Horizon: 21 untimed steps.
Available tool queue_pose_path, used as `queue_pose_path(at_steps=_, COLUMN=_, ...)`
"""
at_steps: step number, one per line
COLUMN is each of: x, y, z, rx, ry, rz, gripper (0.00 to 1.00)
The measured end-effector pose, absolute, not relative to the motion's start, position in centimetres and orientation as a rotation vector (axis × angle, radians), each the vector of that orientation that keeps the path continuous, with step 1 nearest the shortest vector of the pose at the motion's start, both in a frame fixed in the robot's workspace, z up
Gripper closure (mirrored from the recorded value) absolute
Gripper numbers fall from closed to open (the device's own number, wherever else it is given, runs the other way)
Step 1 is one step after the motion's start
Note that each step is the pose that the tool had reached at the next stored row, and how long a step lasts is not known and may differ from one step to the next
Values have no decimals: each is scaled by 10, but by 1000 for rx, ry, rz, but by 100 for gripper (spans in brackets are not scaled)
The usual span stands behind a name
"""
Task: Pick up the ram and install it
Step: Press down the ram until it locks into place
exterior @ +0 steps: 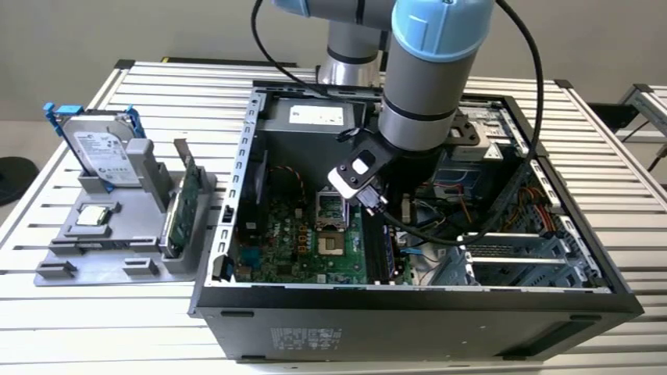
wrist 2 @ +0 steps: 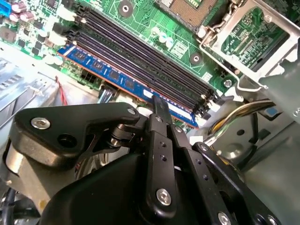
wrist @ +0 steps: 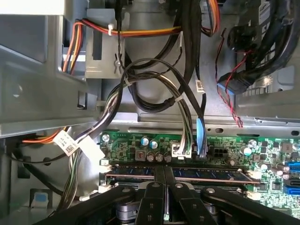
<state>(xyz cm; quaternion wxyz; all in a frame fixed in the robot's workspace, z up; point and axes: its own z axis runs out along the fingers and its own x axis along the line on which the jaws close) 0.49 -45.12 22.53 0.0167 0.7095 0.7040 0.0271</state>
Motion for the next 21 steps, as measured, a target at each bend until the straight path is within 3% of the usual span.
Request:
queue_pose_path(at_steps=8, x=4, y=-451, z=219, rx=2206, ry=2189, rz=84, gripper=100)
queue_pose_path(at_steps=21, x=4, y=-451, z=267, rx=2207, ry=2189, rz=84, gripper=100)
